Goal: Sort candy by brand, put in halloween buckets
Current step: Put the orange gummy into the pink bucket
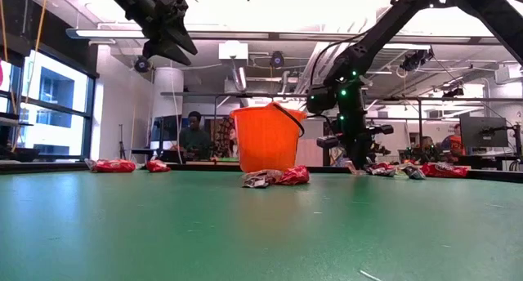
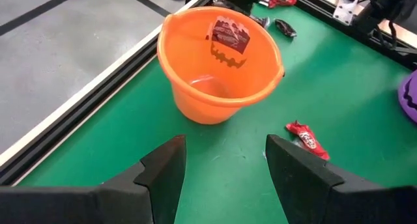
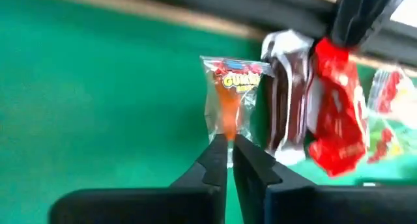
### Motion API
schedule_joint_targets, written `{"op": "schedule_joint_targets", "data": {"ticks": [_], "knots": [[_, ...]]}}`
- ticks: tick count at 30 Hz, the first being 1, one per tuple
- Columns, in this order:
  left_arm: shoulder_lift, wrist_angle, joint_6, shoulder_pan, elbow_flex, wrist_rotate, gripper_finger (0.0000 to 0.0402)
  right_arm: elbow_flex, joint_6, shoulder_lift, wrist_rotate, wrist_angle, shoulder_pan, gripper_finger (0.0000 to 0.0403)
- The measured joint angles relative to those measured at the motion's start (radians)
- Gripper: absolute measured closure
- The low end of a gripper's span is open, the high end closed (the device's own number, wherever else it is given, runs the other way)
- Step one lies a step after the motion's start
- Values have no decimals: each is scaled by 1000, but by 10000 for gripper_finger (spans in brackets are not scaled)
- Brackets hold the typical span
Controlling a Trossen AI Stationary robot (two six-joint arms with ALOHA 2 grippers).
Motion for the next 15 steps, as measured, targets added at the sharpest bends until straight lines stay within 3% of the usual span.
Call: {"op": "schedule_joint_targets", "data": {"ticks": [9,15], "knots": [[-102,0,32,0,0,5,202,-2,-61,-133,10,-74,184,402],[-147,1,69,0,0,-46,202,-2,107,-322,122,-237,345,402]]}}
